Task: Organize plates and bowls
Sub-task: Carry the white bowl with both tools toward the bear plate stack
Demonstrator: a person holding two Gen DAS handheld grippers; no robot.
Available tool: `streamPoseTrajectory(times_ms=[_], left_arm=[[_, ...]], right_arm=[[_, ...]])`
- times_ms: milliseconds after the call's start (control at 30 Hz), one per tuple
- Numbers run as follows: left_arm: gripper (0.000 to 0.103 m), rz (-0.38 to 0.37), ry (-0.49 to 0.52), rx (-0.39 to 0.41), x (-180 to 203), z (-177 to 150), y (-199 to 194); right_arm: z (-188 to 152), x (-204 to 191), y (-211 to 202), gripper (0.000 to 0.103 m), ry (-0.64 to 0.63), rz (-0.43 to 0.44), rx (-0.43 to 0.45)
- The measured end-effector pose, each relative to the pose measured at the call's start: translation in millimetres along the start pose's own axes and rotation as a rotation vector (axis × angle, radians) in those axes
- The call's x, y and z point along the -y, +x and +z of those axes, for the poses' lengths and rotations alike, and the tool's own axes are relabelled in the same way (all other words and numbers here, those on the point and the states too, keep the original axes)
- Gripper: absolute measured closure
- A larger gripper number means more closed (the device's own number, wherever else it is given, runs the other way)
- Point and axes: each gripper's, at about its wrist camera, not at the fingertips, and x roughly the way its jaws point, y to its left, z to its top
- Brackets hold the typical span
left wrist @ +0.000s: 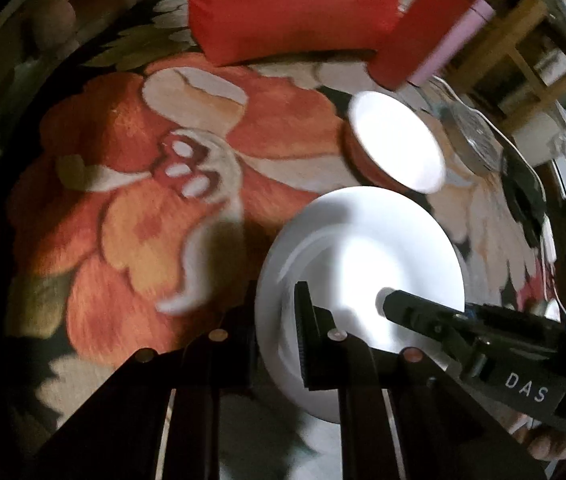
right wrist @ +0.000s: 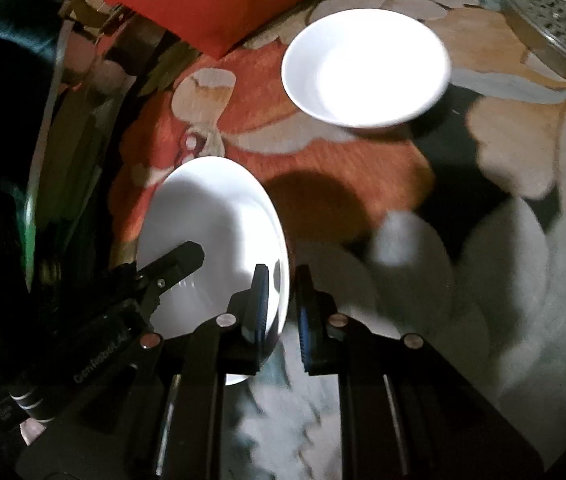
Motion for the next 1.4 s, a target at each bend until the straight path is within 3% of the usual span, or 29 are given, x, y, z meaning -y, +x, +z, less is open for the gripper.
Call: streamPoseTrajectory(times_ms=[400,633,1067,1400], left_arm=[[0.089,-0.020,0.135,0.017,114,-42,-81],[0.089,-0.074,0.167,0.042,170,-56,-103],[0.089,-0.173,0.322,0.015,293,-73,-87],[0.089,-0.219,0.442,-0.058,371,-88,-46]], right_arm=[[-38,28,-102,0.089,-0.021,-0.051,-0.027],[-66,60,-169,0.089,-0.003,-0.067,0.000],[-112,159,-232,0.089,0.183,-0.070,0.062],[-134,224,-262,0.088,0.247,-0.150,0.105]])
